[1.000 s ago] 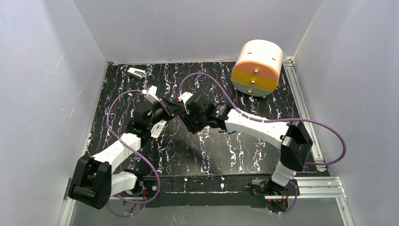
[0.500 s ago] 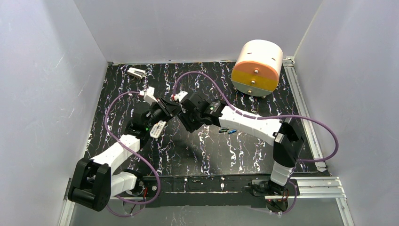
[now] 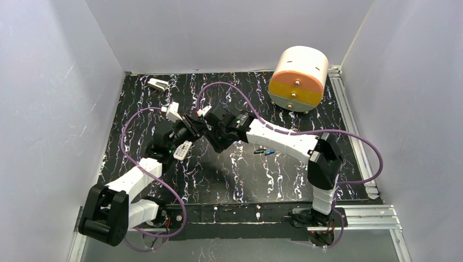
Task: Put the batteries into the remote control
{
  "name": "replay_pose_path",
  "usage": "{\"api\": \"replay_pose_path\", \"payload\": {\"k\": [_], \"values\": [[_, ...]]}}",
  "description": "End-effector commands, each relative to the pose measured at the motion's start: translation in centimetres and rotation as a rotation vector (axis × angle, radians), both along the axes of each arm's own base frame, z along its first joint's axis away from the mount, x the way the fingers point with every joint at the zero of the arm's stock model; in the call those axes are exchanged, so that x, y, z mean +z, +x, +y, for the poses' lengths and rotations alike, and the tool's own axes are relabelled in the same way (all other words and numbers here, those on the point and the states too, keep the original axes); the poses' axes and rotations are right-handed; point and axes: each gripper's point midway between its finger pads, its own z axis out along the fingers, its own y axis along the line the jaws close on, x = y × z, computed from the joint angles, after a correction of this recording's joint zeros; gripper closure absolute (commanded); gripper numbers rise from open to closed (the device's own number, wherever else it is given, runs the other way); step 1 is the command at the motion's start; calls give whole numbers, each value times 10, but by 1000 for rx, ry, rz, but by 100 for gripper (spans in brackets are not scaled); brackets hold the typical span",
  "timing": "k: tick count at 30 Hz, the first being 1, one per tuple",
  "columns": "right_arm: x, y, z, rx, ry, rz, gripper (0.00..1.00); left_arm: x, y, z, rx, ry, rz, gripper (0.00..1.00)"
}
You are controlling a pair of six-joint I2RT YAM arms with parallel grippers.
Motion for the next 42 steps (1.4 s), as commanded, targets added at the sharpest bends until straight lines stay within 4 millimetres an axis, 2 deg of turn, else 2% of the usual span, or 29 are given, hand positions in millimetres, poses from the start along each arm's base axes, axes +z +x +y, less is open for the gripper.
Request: {"api": "replay_pose_path", "payload": {"k": [1,5,8,11,12,15,20,22,25,28,32,36,40,42], "values": [[62,43,56,-49,256,-168,60,18,-40,-30,-213,-81,-2,100],[68,45,59,-53,276,-175,58,17,-42,-30,-214,-84,3,100],[61,39,53,-29,276,-148,53,27,-40,-29,-209,-91,-21,100],[46,26,35,12,301,-85,47,35,-35,-29,-198,-94,-22,100],[29,18,25,23,288,-50,45,37,-34,-29,-195,-97,-20,100],[20,4,7,52,308,-10,35,39,-28,-28,-191,-103,-10,100],[35,-7,-14,67,334,-46,15,39,-20,-26,-193,-91,-10,100],[48,-12,-21,74,381,-55,7,42,-18,-25,-203,-87,-20,100],[71,-28,-25,137,520,-32,2,48,-22,-28,-260,-80,-44,100],[87,-39,-34,178,680,7,2,58,-31,-34,-351,-74,-87,100],[108,-39,-42,148,864,66,2,83,-53,-43,-531,-82,-164,100],[122,-42,-39,154,970,98,5,106,-73,-46,-653,-90,-245,100],[136,-47,-31,193,1063,139,16,123,-86,-45,-721,-96,-301,100],[144,-47,-28,199,1116,152,25,129,-91,-45,-737,-99,-326,100]]}}
